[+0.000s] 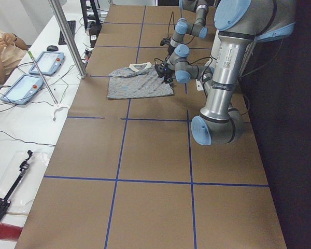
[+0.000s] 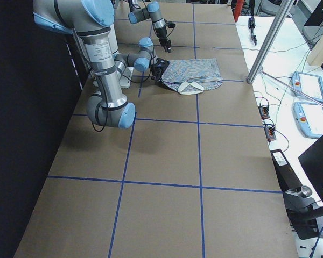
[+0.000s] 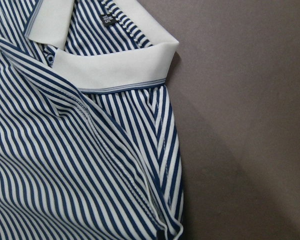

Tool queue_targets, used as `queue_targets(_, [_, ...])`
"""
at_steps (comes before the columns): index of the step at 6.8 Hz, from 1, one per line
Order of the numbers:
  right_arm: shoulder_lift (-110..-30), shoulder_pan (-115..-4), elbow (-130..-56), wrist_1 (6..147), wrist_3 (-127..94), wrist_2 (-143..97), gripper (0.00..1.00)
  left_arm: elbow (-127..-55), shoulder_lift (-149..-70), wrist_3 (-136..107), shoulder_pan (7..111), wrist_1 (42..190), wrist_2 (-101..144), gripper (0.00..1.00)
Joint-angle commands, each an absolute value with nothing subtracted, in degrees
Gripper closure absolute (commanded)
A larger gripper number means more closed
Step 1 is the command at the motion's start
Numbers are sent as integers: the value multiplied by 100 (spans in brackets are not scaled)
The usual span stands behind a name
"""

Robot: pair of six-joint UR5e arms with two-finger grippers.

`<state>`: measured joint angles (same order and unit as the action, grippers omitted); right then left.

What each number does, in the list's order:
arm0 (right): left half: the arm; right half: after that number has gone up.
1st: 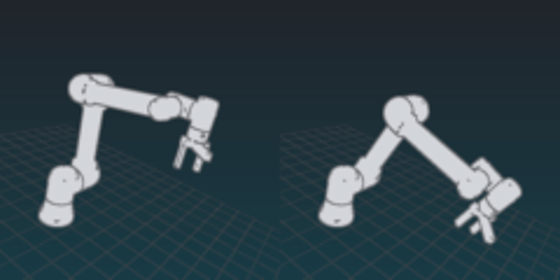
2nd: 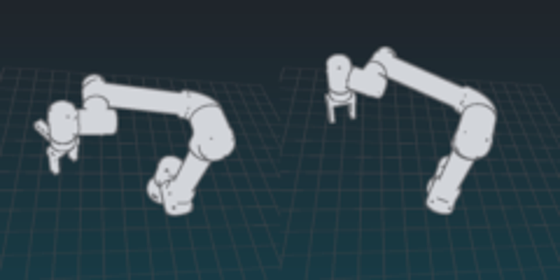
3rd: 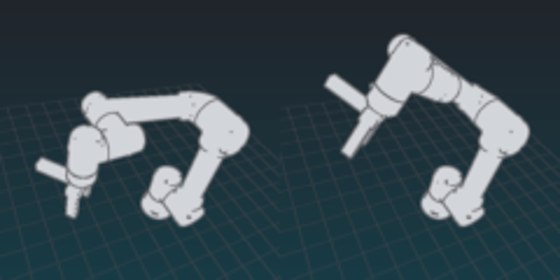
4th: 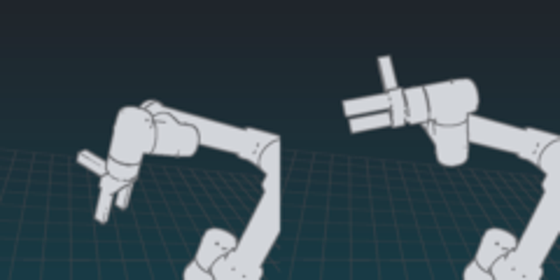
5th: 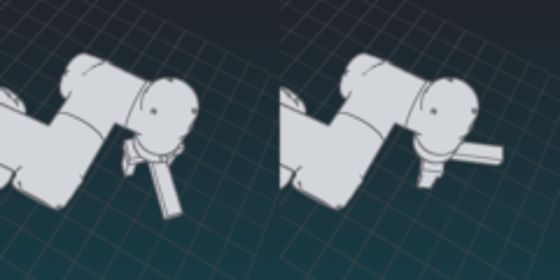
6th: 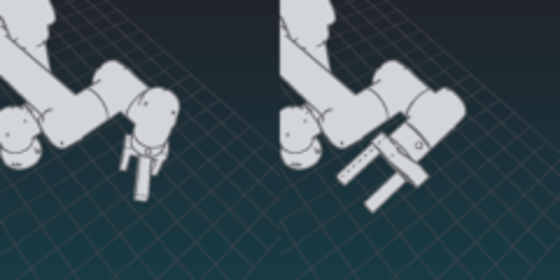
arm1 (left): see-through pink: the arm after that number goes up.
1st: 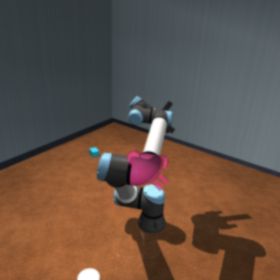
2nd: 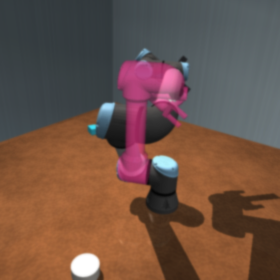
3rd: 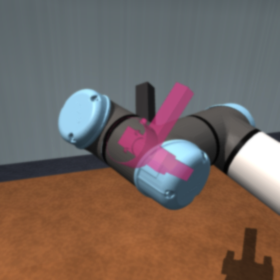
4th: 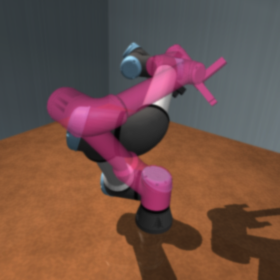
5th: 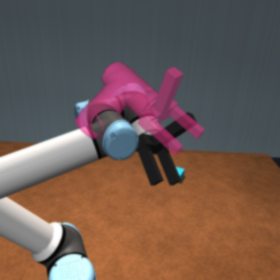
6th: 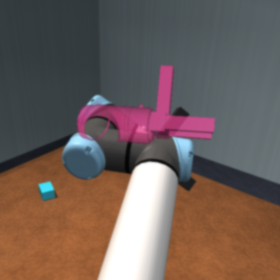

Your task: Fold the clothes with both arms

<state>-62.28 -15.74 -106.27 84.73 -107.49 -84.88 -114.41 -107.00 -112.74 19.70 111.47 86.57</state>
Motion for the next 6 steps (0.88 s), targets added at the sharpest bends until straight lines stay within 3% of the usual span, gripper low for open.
queue_targets(1, [-6231, -1565, -10617, 8473, -10749, -8481, 100, -11208, -10529, -11548, 1557, 11065, 8613, 43])
queue_targets(6, [-6284, -1538, -10626, 8473, -10749, -8464, 100, -10995, -10600, -11575, 1362, 11048, 8622, 45])
